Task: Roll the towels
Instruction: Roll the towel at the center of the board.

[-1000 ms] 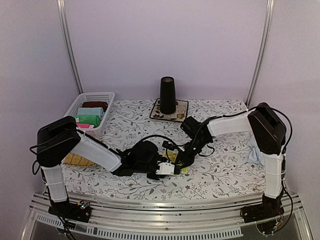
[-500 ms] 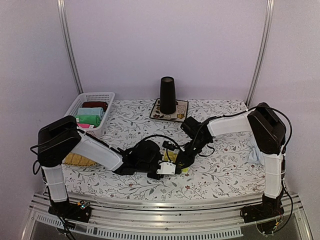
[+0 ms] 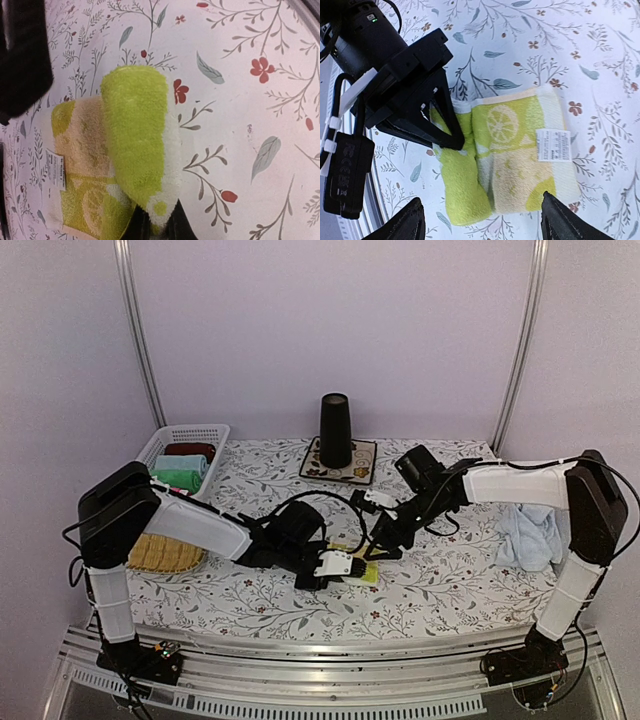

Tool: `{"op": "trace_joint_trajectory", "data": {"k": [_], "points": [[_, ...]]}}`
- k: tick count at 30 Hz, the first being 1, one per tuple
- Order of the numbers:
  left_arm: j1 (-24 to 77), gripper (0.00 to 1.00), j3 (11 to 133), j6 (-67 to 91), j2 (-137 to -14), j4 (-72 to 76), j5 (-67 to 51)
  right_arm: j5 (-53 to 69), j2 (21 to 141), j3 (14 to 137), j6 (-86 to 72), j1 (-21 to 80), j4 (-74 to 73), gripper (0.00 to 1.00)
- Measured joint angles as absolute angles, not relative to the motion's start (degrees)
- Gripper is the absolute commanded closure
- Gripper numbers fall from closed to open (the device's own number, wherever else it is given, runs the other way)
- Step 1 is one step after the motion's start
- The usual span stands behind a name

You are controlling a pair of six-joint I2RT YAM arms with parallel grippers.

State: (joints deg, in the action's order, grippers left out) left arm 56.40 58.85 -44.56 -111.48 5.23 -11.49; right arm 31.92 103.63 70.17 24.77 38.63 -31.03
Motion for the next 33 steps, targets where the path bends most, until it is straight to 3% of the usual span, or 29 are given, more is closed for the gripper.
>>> {"op": "trace_joint_trajectory", "data": {"k": [14, 19, 27, 33], "points": [[49.6, 1.00, 74.9, -37.3, -119.1, -14.7, -29.3, 16.4, 85.8, 48.0, 28.7, 37.4, -14.6, 0.18], [48.4, 0.99, 82.3, -34.4, -123.5, -21.5, -33.8, 10.5, 81.3, 42.5, 33.0, 41.6, -8.7, 0.18], [47.6, 0.94, 91.6, -31.0, -129.0, -30.5, -38.7, 4.1, 82.1, 39.6, 38.0, 49.0, -1.3, 0.21], [46.3, 0.92, 96.1, -28.9, -132.1, -35.5, -42.9, -0.8, 90.2, 40.5, 40.4, 53.4, 2.9, 0.33]]}}
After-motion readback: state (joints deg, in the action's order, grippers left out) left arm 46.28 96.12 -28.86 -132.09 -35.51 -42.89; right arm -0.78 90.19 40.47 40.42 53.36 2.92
